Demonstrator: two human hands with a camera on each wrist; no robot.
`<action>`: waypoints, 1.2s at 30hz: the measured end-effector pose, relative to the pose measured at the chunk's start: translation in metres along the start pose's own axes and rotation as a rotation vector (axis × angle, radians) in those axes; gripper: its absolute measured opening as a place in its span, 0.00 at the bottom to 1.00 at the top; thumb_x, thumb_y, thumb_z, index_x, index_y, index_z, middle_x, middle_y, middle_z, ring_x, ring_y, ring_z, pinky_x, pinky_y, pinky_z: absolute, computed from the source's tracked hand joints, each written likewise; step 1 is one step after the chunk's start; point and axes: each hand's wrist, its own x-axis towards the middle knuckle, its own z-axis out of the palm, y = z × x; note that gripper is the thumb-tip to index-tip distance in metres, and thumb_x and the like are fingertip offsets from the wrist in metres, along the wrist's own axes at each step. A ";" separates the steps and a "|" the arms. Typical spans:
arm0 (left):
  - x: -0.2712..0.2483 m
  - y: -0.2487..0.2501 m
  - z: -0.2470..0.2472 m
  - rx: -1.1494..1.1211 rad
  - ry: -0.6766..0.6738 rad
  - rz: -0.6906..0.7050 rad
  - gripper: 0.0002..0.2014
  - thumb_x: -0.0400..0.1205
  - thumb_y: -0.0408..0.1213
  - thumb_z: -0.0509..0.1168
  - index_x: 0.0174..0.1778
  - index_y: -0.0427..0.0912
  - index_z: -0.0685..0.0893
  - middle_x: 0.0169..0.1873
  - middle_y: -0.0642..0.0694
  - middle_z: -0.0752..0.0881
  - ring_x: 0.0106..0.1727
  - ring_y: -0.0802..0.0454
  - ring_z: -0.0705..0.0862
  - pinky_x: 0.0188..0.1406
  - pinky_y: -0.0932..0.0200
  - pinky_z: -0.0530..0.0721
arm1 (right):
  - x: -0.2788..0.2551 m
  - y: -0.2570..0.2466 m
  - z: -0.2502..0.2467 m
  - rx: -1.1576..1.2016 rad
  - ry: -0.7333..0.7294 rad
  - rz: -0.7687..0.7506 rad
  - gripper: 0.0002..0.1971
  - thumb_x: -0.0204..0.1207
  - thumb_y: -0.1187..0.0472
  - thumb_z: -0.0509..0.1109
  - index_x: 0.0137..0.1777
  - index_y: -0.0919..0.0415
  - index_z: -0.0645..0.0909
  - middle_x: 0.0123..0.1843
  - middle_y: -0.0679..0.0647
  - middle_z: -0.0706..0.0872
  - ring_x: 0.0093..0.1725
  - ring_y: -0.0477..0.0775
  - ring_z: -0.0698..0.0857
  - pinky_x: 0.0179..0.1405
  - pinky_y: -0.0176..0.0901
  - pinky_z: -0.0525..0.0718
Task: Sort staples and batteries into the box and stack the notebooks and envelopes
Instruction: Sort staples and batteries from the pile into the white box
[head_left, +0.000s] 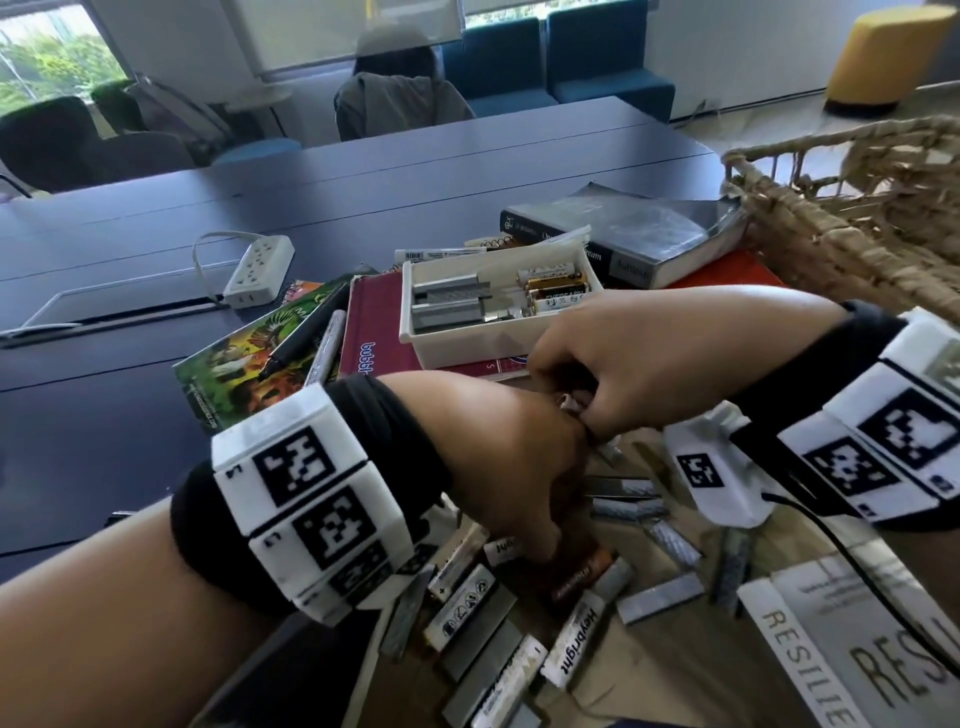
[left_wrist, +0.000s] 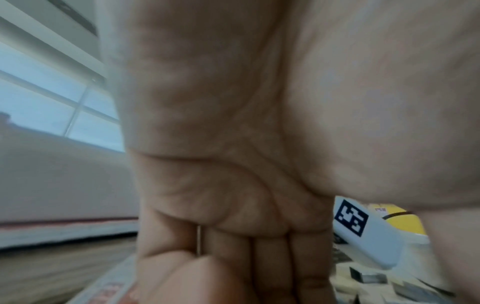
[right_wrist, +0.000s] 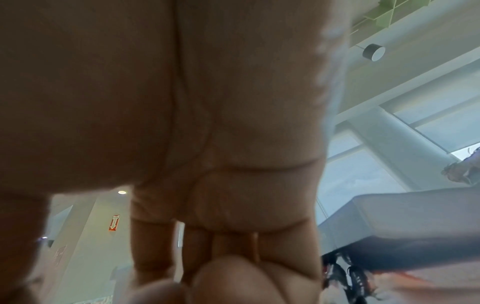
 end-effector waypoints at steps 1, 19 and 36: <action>0.001 0.000 -0.001 0.007 -0.025 -0.007 0.11 0.78 0.47 0.74 0.51 0.45 0.88 0.45 0.49 0.90 0.46 0.50 0.87 0.38 0.58 0.83 | -0.001 0.001 -0.001 0.016 0.026 -0.001 0.06 0.70 0.59 0.78 0.37 0.52 0.84 0.32 0.48 0.86 0.33 0.50 0.86 0.36 0.50 0.87; -0.021 -0.075 -0.027 -0.796 1.074 0.193 0.05 0.84 0.36 0.70 0.51 0.38 0.87 0.35 0.46 0.88 0.35 0.54 0.82 0.33 0.64 0.79 | 0.006 0.022 -0.022 0.384 0.932 -0.017 0.05 0.79 0.57 0.78 0.43 0.52 0.86 0.32 0.49 0.88 0.28 0.41 0.81 0.30 0.35 0.78; 0.009 -0.081 -0.005 -0.939 1.183 0.017 0.06 0.86 0.43 0.70 0.57 0.51 0.85 0.44 0.46 0.92 0.45 0.36 0.91 0.47 0.29 0.90 | 0.012 0.024 -0.010 0.284 0.679 0.140 0.10 0.72 0.67 0.75 0.34 0.50 0.87 0.29 0.43 0.85 0.30 0.36 0.81 0.29 0.25 0.75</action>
